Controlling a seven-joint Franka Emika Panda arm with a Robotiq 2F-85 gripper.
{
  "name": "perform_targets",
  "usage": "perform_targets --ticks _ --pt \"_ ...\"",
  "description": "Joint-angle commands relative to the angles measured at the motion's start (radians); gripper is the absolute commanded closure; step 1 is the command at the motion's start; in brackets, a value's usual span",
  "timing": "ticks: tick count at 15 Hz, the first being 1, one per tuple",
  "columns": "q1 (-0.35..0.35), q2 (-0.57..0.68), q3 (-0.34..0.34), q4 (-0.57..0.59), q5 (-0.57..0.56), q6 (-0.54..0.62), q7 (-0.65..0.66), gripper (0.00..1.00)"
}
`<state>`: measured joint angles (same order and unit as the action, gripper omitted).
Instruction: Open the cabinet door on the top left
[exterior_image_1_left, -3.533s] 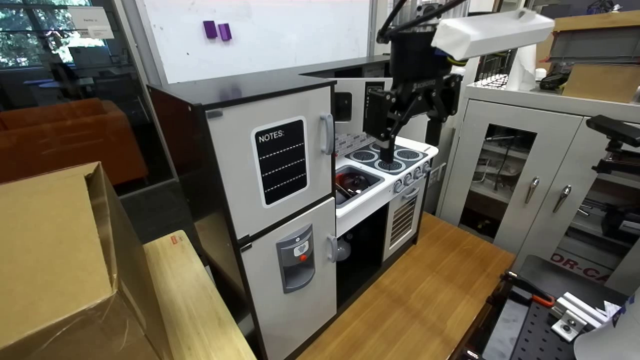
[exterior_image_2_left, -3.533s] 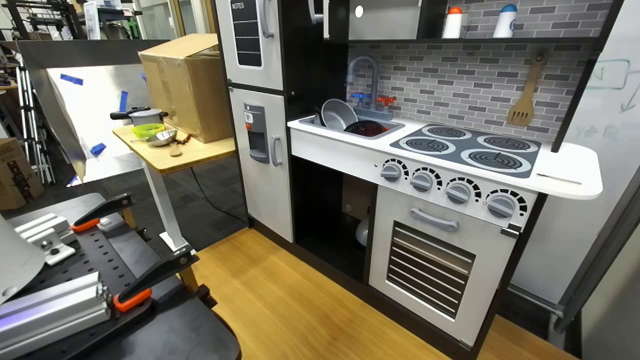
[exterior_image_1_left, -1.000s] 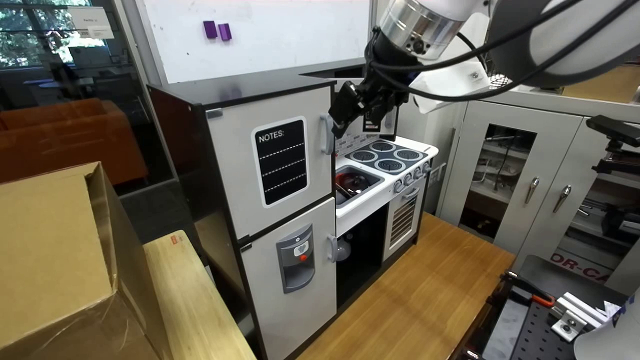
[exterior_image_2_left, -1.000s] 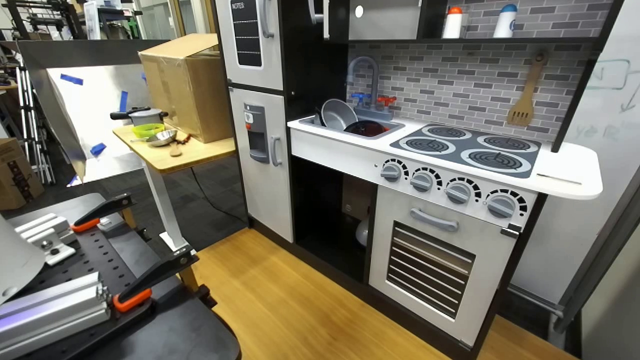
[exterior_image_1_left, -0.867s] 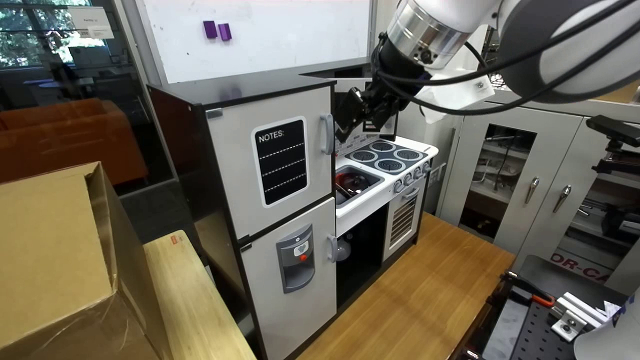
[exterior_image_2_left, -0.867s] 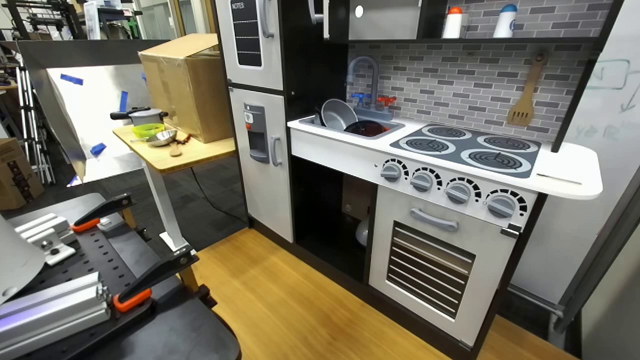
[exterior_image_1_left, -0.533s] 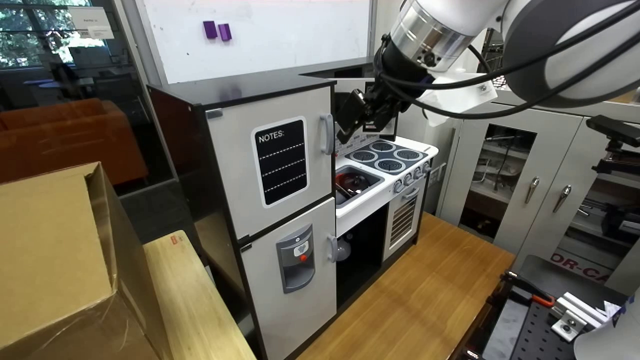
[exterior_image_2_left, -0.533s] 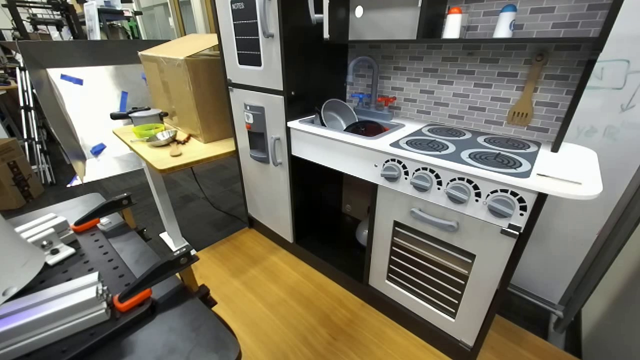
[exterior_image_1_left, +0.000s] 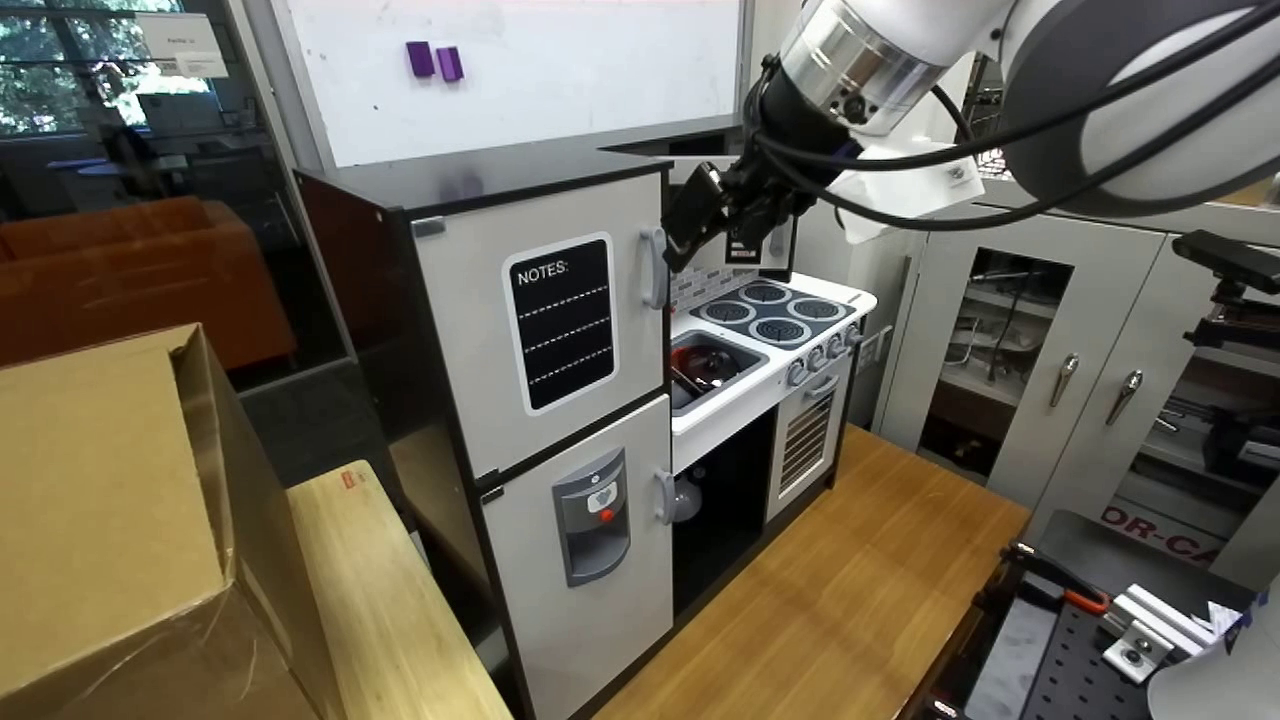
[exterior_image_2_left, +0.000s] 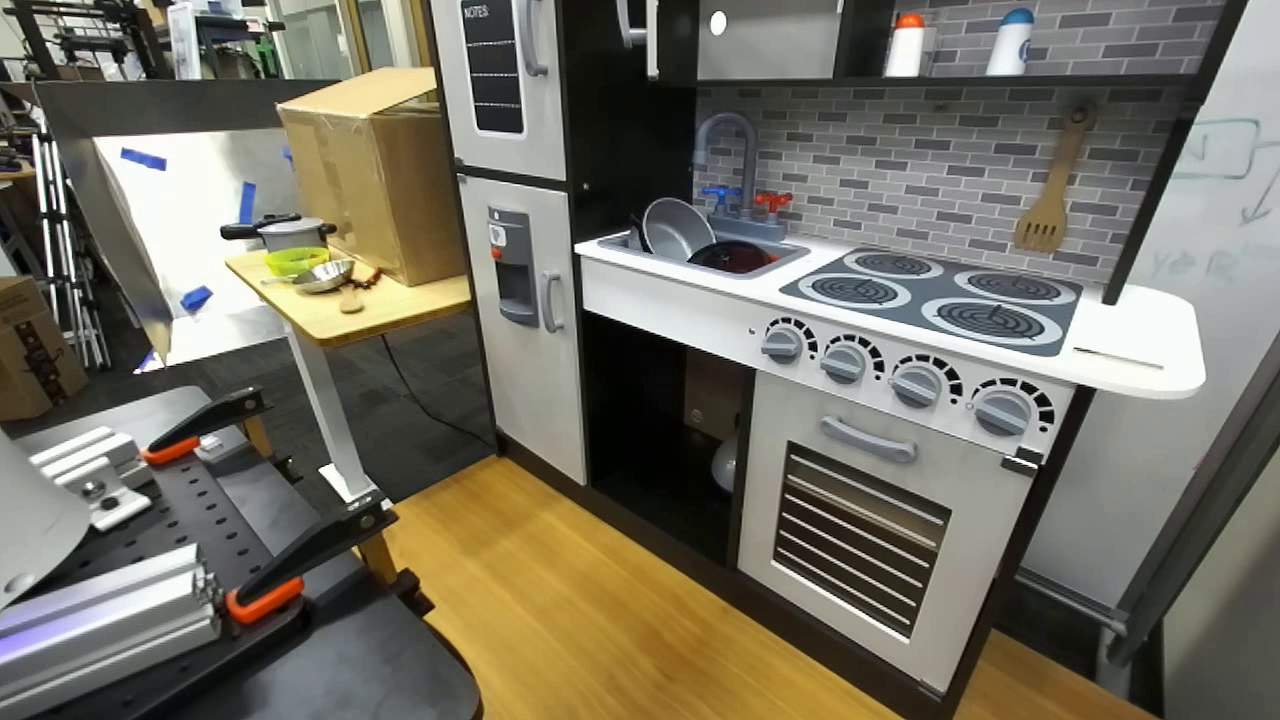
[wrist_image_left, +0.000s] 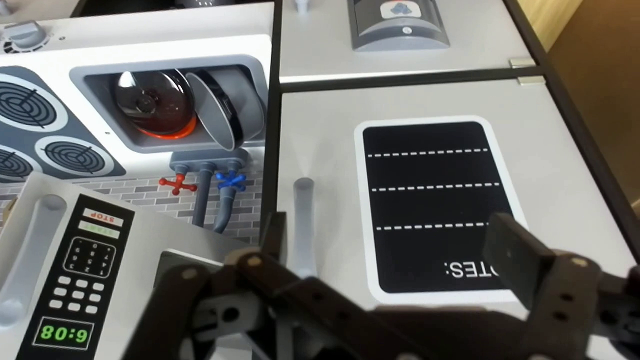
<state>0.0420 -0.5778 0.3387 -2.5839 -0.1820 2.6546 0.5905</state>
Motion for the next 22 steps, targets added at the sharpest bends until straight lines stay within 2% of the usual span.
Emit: perform_targets --ticks 1,5,6,17,22 --pt "-0.063 -0.005 0.044 -0.021 -0.003 0.115 0.030 0.00" --pt "-0.078 -0.004 0.060 -0.057 0.019 0.178 0.027 0.00" --pt "-0.066 -0.003 0.052 -0.039 0.028 0.132 0.002 0.00" --pt "-0.068 -0.004 0.057 -0.050 0.030 0.148 0.004 0.00" --pt "-0.145 0.057 0.086 0.003 -0.008 0.178 0.018 0.00"
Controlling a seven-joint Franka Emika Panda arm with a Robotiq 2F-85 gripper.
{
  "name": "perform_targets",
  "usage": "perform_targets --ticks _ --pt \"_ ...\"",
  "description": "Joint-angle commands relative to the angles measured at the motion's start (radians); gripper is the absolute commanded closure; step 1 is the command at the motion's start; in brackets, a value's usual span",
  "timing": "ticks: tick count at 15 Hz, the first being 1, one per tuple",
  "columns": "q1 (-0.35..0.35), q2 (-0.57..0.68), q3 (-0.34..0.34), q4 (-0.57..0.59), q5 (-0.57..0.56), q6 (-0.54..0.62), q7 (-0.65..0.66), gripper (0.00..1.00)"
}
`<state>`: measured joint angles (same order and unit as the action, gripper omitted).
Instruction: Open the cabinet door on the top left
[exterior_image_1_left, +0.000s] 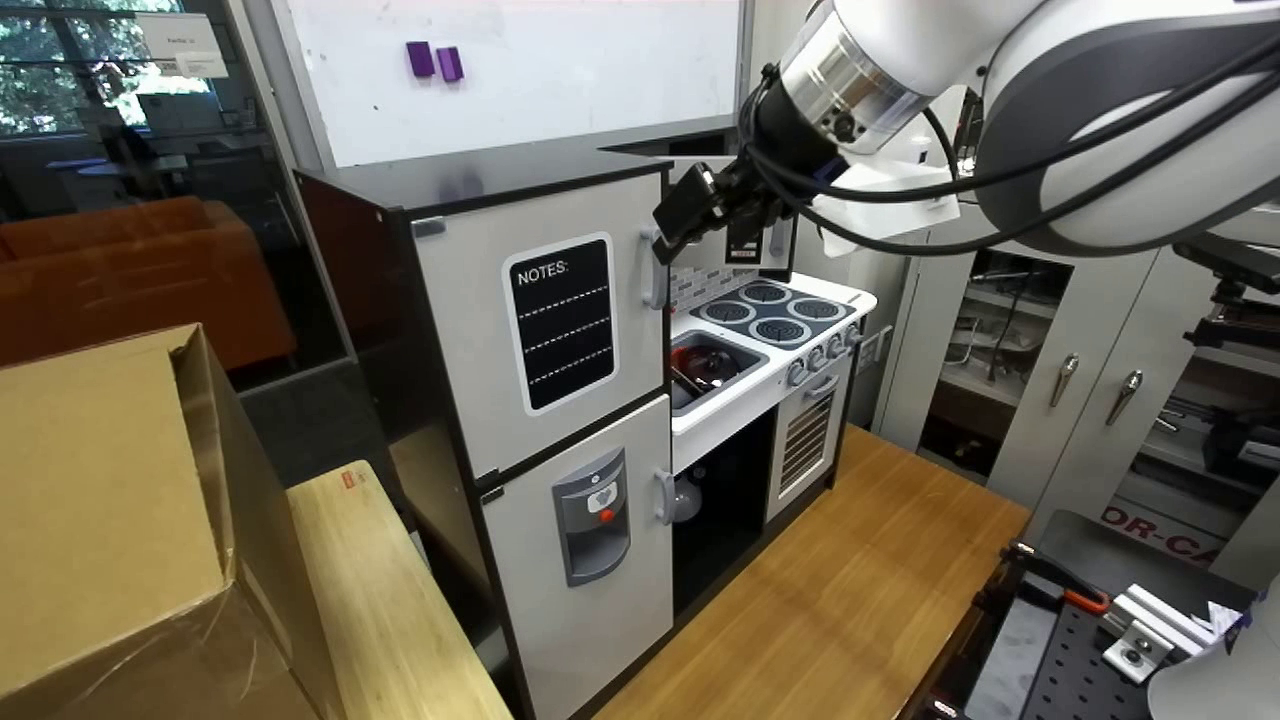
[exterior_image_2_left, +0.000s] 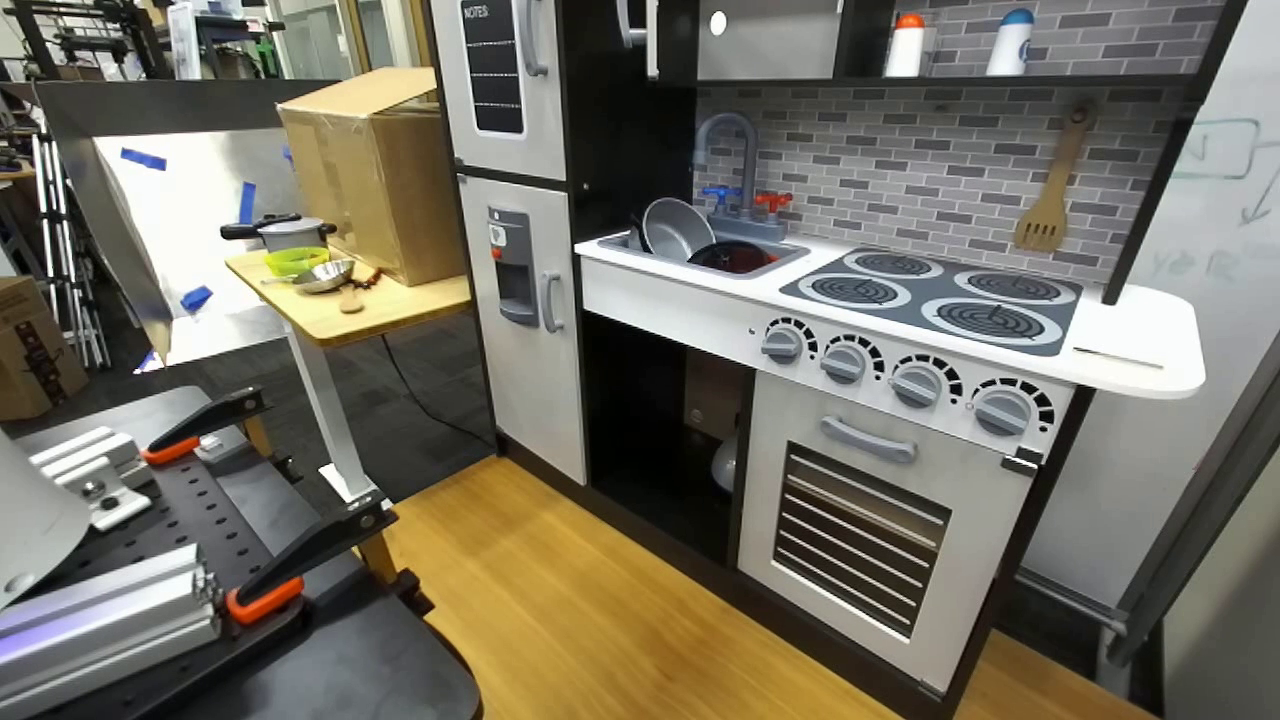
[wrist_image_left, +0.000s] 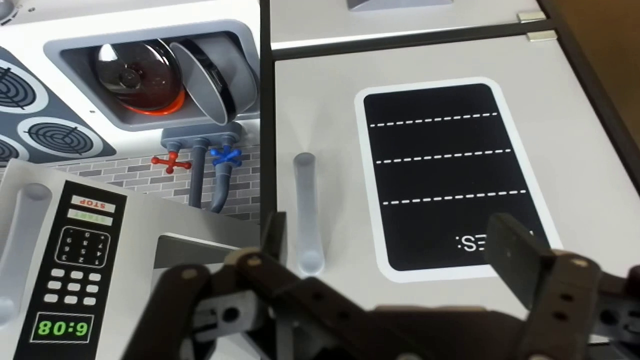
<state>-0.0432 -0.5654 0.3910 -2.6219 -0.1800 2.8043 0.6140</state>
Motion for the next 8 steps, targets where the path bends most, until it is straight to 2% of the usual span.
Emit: perform_targets --ticks 1,8 --pt "-0.078 0.056 0.041 0.051 -0.017 0.033 -0.003 0.00" --pt "-0.107 0.149 0.052 0.106 -0.033 0.052 -0.012 0.00"
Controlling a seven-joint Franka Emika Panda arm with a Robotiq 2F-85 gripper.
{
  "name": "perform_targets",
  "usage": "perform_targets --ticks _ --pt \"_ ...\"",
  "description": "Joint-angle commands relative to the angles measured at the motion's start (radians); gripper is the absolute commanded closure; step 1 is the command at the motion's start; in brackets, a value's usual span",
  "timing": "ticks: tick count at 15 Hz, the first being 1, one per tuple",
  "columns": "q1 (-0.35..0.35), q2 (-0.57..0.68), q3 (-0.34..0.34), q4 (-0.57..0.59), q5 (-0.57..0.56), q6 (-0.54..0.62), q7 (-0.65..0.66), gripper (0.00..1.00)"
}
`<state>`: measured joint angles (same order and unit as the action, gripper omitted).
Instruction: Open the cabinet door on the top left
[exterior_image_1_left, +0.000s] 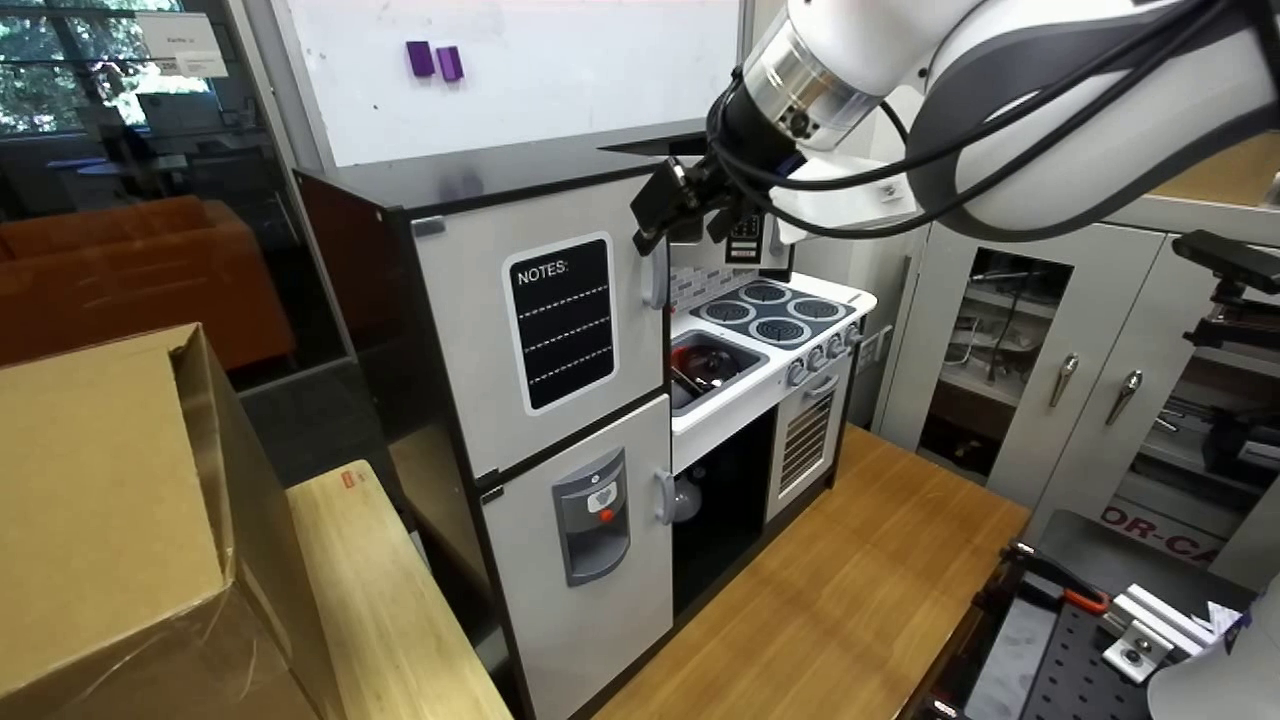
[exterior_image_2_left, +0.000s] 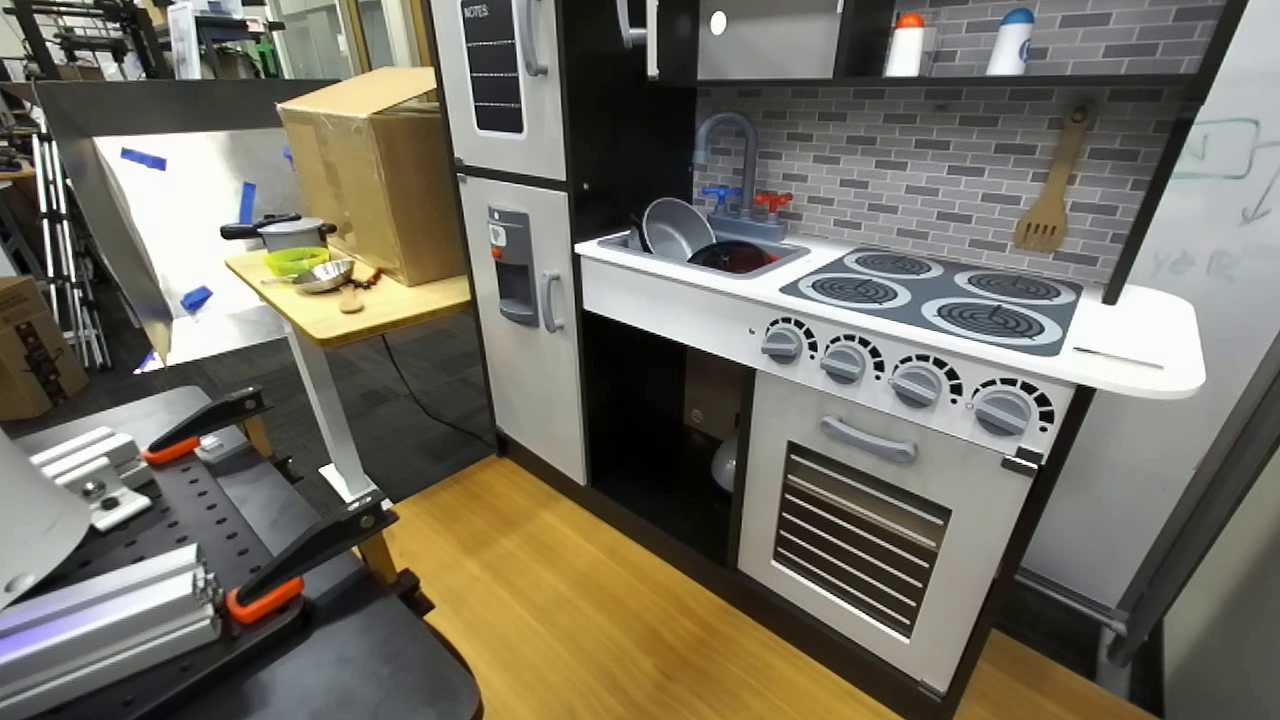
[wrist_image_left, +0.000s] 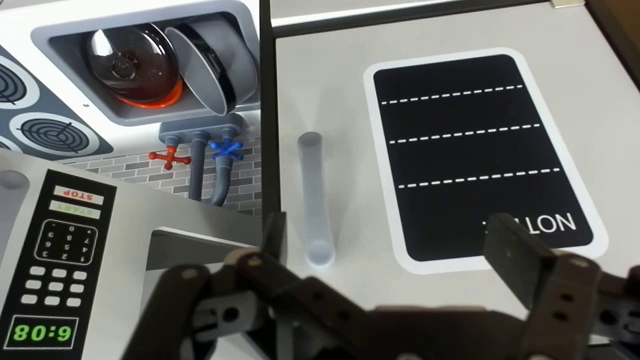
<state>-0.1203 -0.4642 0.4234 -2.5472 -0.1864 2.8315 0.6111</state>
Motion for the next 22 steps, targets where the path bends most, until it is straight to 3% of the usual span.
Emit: perform_targets --ticks 1,12,22 --pt "-0.034 0.061 0.022 0.035 -0.035 0.026 -0.008 0.00" --pt "-0.074 0.193 0.012 0.100 -0.114 0.075 -0.004 0.00" --pt "-0.087 0.242 0.008 0.110 -0.148 0.078 -0.012 0.00"
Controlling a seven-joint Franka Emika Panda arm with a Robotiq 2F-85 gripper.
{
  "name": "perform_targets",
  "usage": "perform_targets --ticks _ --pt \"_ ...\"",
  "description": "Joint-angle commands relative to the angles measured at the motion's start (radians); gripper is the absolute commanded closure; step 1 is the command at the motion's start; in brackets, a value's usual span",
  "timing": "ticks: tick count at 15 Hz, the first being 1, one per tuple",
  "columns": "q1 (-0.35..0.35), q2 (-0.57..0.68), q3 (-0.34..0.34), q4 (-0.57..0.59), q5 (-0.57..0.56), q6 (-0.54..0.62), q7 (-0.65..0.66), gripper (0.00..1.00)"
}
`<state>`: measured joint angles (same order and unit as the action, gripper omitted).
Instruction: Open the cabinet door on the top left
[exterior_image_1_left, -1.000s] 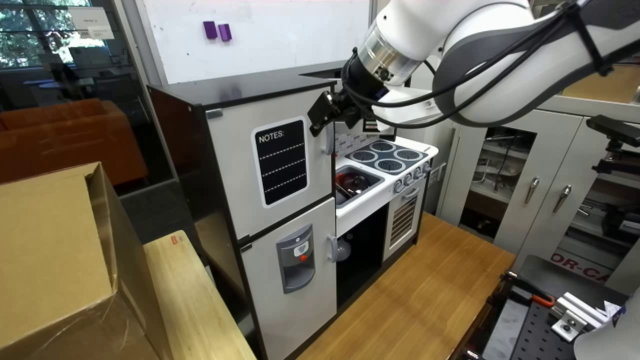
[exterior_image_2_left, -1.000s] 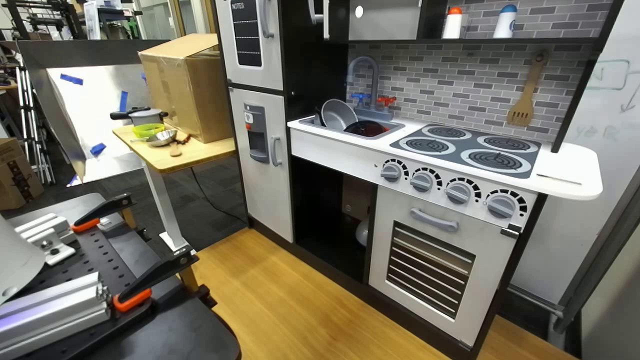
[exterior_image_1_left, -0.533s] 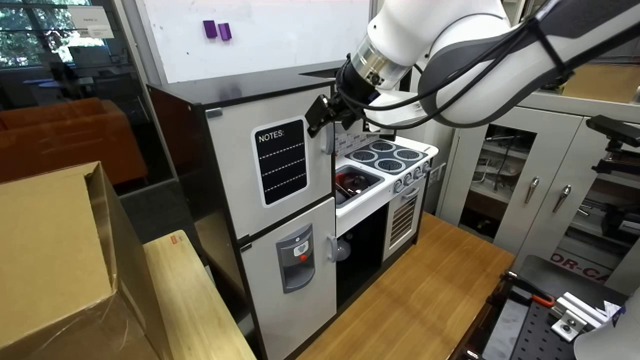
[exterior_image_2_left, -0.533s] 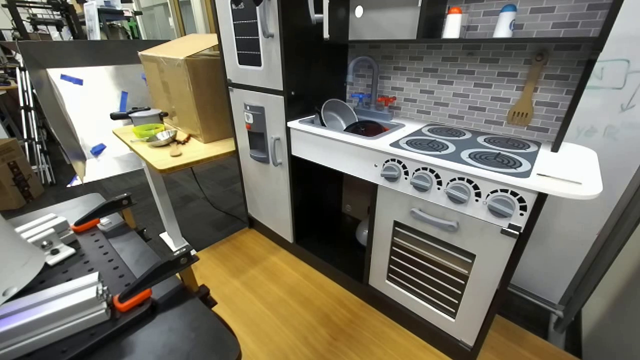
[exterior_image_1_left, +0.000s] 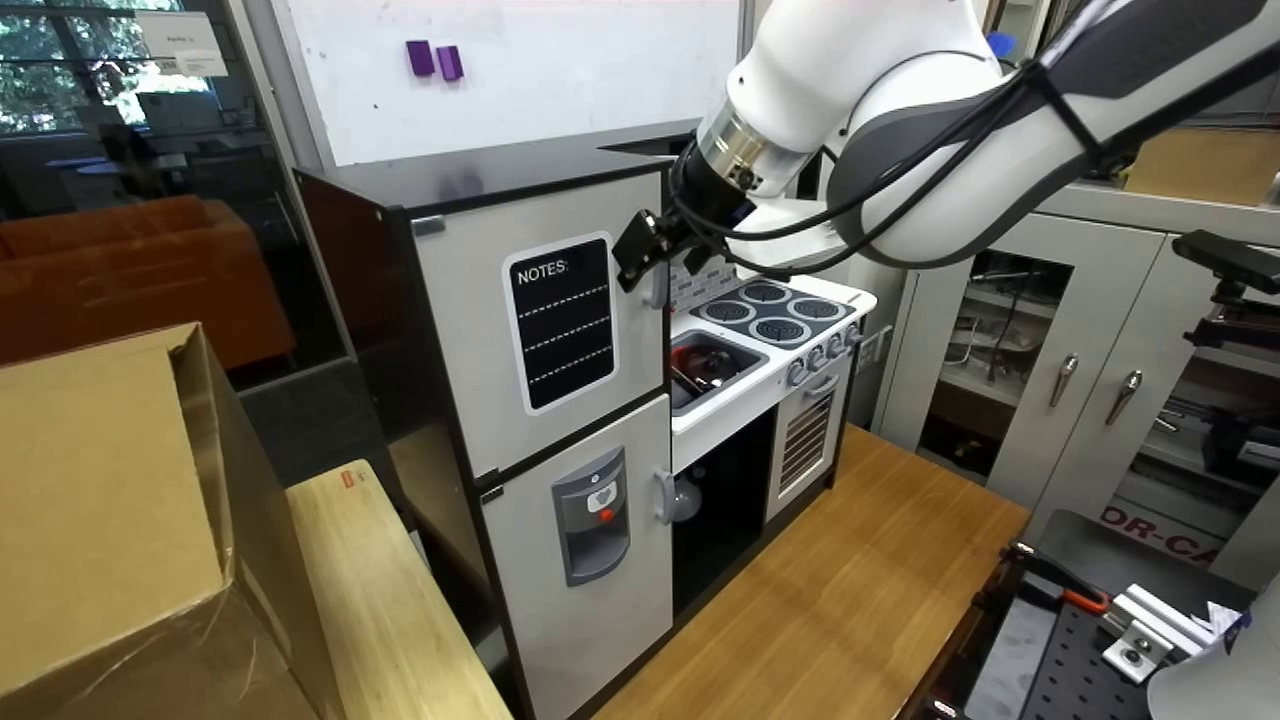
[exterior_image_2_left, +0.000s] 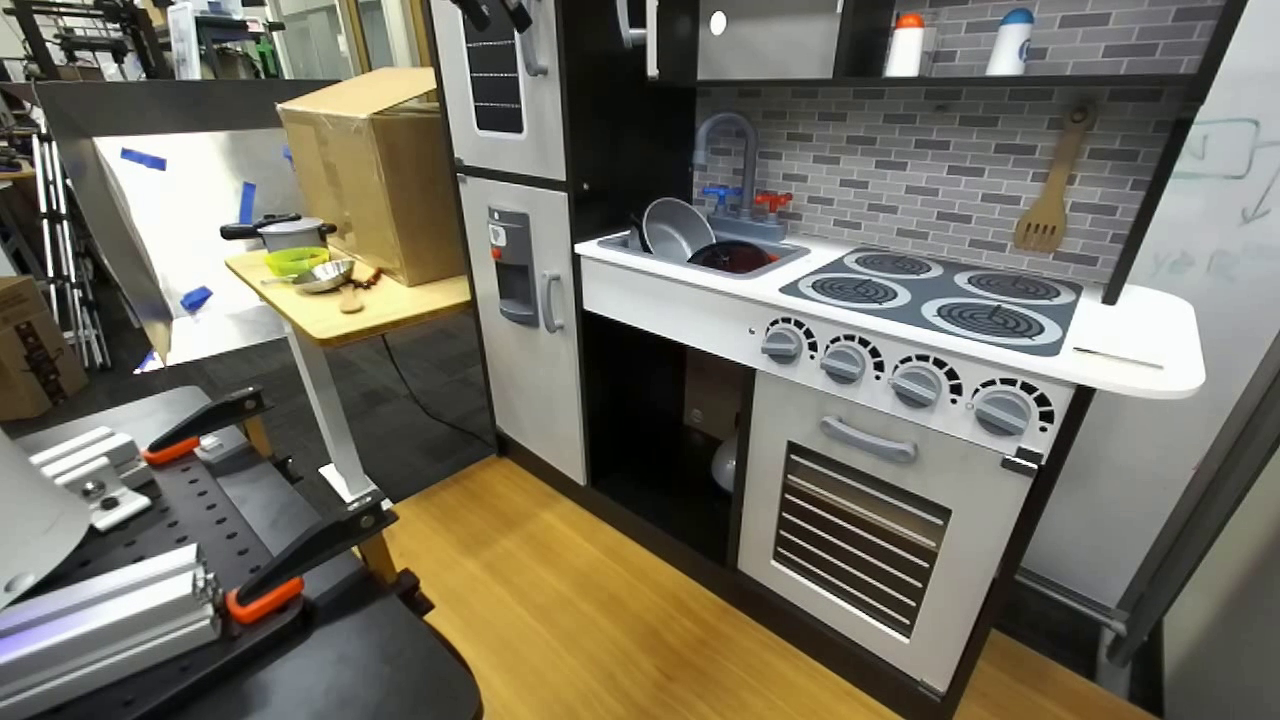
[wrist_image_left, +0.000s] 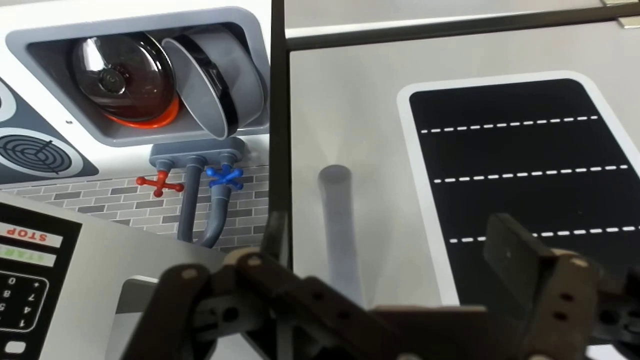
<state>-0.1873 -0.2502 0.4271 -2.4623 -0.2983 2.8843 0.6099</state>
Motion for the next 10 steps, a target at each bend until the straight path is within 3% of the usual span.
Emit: perform_targets --ticks 1,10 --pt "-0.028 0.032 0.006 0.032 -0.049 0.026 -0.010 0.00" --pt "-0.066 0.089 0.006 0.084 -0.140 0.034 0.002 0.00"
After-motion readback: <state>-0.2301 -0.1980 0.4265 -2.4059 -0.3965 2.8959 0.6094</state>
